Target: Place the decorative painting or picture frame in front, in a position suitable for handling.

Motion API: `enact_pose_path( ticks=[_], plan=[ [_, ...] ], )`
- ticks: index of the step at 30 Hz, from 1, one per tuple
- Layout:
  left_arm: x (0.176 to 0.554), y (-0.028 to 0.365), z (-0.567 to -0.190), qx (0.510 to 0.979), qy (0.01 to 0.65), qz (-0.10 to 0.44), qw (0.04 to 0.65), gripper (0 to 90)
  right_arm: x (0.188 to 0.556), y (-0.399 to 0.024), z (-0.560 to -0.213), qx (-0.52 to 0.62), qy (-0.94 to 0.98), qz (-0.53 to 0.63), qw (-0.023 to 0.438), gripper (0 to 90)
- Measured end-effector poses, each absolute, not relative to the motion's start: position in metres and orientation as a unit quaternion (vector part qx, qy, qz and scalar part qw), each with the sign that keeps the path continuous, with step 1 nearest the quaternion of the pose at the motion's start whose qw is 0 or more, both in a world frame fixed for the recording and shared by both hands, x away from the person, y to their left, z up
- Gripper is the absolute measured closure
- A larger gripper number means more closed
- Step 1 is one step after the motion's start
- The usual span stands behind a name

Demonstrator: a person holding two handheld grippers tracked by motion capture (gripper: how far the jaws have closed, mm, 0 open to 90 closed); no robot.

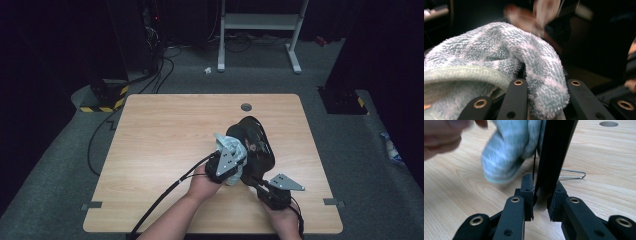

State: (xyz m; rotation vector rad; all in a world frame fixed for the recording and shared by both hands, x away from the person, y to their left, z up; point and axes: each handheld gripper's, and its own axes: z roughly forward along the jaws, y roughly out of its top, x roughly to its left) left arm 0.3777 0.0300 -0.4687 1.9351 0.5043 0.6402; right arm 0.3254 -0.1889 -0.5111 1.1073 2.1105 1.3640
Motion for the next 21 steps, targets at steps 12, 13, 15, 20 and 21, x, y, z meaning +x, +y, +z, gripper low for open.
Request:
enact_pose_path(
  ticks=[12, 13, 15, 20, 21],
  plan=[
    [0.376, 0.03, -0.524, 0.853, 0.215, 0.213, 0.424, 78.6, 0.325, -0.188, -0.511, 0.397, 0.753, 0.486, 0.198, 77.8],
    [0.376, 0.03, -0.524, 0.855, 0.215, 0.213, 0.422, 78.6, 0.325, -0.188, -0.511, 0.396, 0.754, 0.485, 0.2, 78.0],
    [0.377, 0.03, -0.523, 0.857, 0.214, 0.216, 0.415, 78.7, 0.324, -0.187, -0.511, 0.393, 0.756, 0.483, 0.202, 78.2],
    [0.393, 0.043, -0.519, 0.851, 0.26, 0.232, 0.393, 78.6, 0.325, -0.188, -0.511, 0.393, 0.754, 0.49, 0.192, 78.3],
    [0.399, 0.047, -0.518, 0.848, 0.272, 0.235, 0.39, 78.6, 0.326, -0.189, -0.511, 0.397, 0.753, 0.491, 0.188, 78.4]
  ],
)
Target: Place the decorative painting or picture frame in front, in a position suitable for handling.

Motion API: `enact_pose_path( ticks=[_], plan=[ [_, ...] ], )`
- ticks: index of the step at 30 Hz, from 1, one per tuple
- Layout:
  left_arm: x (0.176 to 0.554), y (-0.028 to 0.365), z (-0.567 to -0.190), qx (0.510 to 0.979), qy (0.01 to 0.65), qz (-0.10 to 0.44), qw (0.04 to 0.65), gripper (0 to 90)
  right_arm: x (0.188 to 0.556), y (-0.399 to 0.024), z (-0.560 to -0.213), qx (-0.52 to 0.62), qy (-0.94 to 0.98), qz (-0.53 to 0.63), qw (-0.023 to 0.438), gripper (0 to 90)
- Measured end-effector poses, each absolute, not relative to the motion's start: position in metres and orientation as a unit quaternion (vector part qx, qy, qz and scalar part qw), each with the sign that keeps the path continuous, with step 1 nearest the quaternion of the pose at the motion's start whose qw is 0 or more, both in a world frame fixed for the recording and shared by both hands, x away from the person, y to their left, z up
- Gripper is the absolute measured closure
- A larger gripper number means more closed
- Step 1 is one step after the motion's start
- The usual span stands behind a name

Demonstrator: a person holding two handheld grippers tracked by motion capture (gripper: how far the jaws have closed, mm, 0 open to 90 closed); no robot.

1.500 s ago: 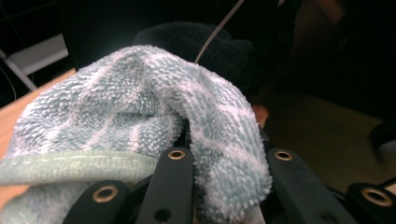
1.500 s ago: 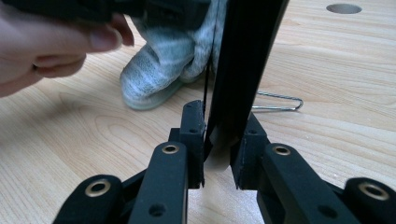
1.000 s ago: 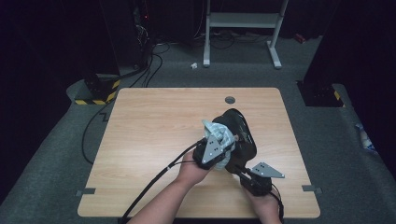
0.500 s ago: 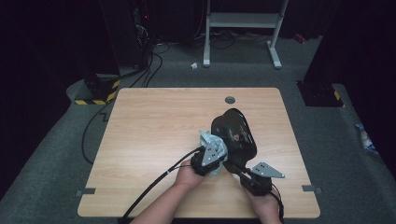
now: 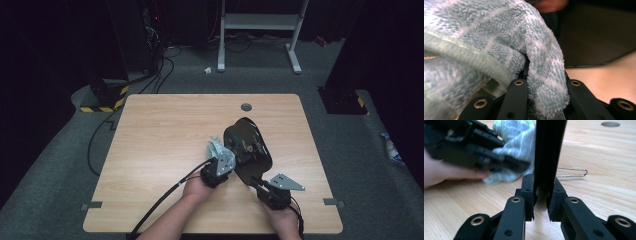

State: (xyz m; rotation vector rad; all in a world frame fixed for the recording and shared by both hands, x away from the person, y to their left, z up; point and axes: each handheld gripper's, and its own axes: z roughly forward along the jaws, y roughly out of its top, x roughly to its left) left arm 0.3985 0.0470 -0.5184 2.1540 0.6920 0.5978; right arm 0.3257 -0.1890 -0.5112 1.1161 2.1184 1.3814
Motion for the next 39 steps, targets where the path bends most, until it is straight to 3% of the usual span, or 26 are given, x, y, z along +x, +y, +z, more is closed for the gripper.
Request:
enact_pose_path(
  ticks=[9, 30, 39],
  plan=[
    [0.431, 0.066, -0.513, 0.831, 0.334, 0.241, 0.373, 78.5, 0.325, -0.188, -0.511, 0.392, 0.755, 0.491, 0.187, 78.4],
    [0.361, 0.019, -0.517, 0.868, 0.222, 0.19, 0.401, 78.7, 0.326, -0.188, -0.511, 0.395, 0.753, 0.49, 0.19, 78.3],
    [0.395, 0.034, -0.516, 0.857, 0.271, 0.206, 0.386, 78.7, 0.327, -0.189, -0.511, 0.401, 0.751, 0.489, 0.189, 78.2]
  ],
)
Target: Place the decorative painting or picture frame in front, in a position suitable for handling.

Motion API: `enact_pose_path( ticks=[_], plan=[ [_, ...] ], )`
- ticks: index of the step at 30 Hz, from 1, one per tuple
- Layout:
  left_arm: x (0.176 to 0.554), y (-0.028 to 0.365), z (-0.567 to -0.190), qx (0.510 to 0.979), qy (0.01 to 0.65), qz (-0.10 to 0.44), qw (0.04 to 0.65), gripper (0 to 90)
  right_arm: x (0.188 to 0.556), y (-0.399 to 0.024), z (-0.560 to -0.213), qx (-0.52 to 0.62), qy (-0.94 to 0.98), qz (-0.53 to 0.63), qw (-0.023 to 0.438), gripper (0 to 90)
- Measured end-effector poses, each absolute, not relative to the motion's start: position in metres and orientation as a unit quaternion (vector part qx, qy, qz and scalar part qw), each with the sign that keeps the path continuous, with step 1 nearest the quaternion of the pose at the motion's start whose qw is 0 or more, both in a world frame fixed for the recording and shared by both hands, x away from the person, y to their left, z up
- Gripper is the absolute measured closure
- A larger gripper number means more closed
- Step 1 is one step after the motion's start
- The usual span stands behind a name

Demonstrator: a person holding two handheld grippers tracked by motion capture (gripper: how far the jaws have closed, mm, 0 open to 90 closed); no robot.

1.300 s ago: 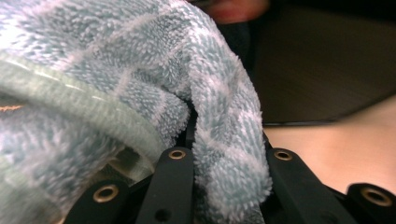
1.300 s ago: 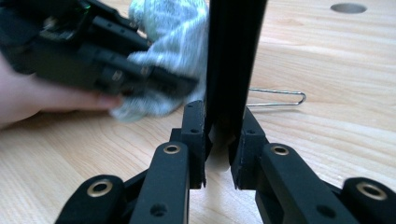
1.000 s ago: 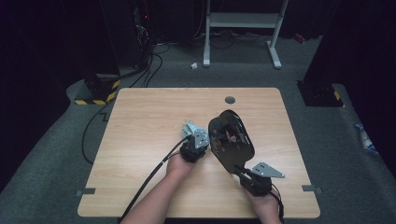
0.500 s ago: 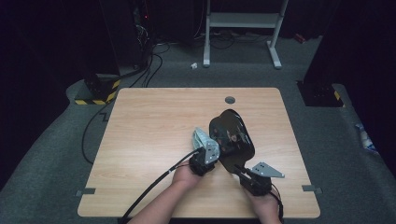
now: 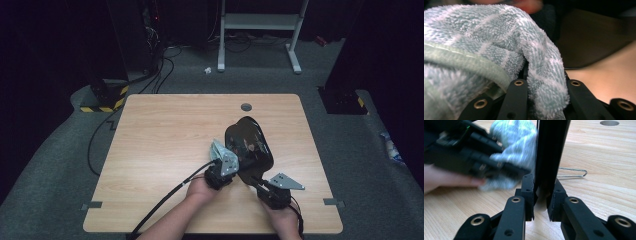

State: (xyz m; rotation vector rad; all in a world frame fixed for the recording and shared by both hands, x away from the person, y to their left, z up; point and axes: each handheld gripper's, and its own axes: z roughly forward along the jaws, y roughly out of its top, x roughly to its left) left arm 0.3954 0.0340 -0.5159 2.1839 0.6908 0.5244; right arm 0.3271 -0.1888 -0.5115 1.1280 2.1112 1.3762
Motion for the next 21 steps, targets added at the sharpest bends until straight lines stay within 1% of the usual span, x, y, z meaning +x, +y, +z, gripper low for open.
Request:
enact_pose_path(
  ticks=[3, 5, 10, 14, 16, 21],
  plan=[
    [0.418, 0.045, -0.512, 0.845, 0.315, 0.218, 0.374, 78.6, 0.327, -0.189, -0.512, 0.4, 0.751, 0.49, 0.189, 78.2],
    [0.423, 0.047, -0.507, 0.84, 0.319, 0.229, 0.376, 78.6, 0.327, -0.189, -0.512, 0.399, 0.751, 0.49, 0.19, 78.1],
    [0.423, 0.045, -0.497, 0.836, 0.317, 0.236, 0.38, 78.6, 0.328, -0.19, -0.512, 0.402, 0.75, 0.491, 0.188, 78.0],
    [0.411, 0.038, -0.486, 0.837, 0.292, 0.238, 0.396, 78.6, 0.327, -0.189, -0.511, 0.402, 0.751, 0.489, 0.19, 77.9],
    [0.396, 0.031, -0.48, 0.842, 0.26, 0.23, 0.414, 78.6, 0.327, -0.189, -0.511, 0.403, 0.75, 0.489, 0.189, 77.9],
    [0.377, 0.02, -0.467, 0.843, 0.219, 0.231, 0.434, 78.6, 0.327, -0.19, -0.512, 0.403, 0.75, 0.489, 0.189, 77.9]
  ],
)
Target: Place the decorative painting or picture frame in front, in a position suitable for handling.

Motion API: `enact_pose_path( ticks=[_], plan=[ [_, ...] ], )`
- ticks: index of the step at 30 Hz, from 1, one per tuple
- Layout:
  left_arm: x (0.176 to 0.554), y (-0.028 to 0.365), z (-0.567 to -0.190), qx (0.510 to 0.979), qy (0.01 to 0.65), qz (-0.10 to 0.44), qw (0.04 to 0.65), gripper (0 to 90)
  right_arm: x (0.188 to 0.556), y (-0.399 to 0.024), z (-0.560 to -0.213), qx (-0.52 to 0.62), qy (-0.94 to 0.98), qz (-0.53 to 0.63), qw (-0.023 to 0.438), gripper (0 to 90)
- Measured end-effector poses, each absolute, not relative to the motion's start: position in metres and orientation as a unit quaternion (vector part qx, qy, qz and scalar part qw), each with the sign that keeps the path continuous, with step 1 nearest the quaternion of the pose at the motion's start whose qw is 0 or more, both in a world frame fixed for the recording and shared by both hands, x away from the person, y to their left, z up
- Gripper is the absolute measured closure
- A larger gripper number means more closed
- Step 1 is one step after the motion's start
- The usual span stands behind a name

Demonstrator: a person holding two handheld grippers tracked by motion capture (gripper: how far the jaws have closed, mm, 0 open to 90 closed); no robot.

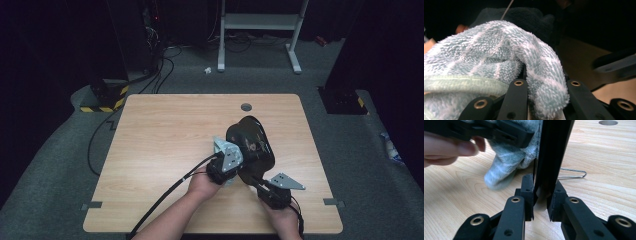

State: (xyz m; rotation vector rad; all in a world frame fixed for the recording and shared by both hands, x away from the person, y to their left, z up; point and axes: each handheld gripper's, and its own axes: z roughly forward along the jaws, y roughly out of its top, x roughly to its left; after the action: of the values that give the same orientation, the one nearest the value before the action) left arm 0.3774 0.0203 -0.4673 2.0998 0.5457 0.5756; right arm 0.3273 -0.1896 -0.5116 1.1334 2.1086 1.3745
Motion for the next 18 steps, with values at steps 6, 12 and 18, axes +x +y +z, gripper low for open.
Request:
enact_pose_path(
  ticks=[6, 12, 18],
  plan=[
    [0.379, 0.022, -0.448, 0.828, 0.205, 0.248, 0.458, 78.5, 0.328, -0.19, -0.512, 0.403, 0.75, 0.49, 0.189, 77.9],
    [0.41, 0.037, -0.447, 0.818, 0.254, 0.274, 0.437, 78.5, 0.327, -0.189, -0.511, 0.404, 0.749, 0.49, 0.189, 77.7],
    [0.433, 0.048, -0.454, 0.817, 0.296, 0.286, 0.403, 78.4, 0.327, -0.189, -0.511, 0.403, 0.75, 0.489, 0.189, 77.8]
  ],
)
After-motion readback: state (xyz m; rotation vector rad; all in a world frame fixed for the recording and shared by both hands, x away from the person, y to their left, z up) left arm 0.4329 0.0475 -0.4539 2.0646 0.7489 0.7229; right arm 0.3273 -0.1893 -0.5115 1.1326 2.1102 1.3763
